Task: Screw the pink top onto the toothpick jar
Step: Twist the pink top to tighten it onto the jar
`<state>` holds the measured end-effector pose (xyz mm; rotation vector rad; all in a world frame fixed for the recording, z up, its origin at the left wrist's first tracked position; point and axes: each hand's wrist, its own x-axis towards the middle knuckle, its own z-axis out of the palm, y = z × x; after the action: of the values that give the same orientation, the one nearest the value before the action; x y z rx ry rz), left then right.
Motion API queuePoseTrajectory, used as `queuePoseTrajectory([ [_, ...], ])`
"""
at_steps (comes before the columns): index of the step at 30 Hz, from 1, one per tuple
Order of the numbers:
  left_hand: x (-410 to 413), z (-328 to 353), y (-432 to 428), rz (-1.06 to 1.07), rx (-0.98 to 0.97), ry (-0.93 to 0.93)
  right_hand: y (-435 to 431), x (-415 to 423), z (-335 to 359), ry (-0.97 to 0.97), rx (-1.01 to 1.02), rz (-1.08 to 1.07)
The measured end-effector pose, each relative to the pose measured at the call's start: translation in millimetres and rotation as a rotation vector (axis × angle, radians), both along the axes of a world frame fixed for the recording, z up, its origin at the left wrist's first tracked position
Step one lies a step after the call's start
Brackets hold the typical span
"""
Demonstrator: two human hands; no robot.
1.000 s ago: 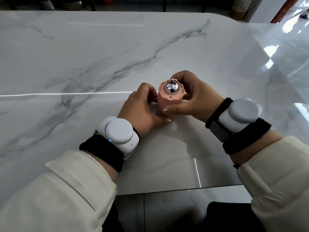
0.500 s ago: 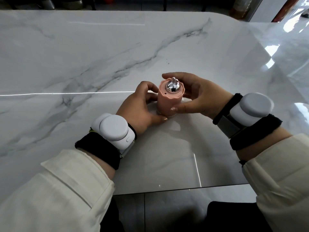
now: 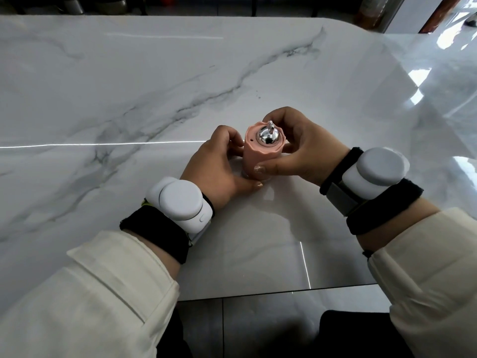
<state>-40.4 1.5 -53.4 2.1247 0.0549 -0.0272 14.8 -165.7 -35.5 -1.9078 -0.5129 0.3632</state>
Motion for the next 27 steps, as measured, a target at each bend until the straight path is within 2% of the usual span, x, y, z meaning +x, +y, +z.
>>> queuePoseTrajectory([
  [6,-0.3,0.5,-0.4,0.001,0.009,0.000,2.0,-1.6,-1.5,-0.017,-0.006,-0.021],
  [10,0.6,0.3,3.0,-0.024,-0.038,0.031,-1.1,0.4,3.0,-0.022,-0.036,0.062],
  [17,0.4,1.1,6.6,-0.076,-0.059,0.051,-6.7,2.6,4.8,0.062,0.026,0.170],
  [21,0.5,-1.3,6.1,-0.061,-0.040,0.030,-7.3,2.1,3.4,0.086,0.047,0.123],
  [27,0.0,-3.1,4.1,-0.036,-0.029,0.013,-3.6,0.5,1.1,0.007,0.023,0.018],
])
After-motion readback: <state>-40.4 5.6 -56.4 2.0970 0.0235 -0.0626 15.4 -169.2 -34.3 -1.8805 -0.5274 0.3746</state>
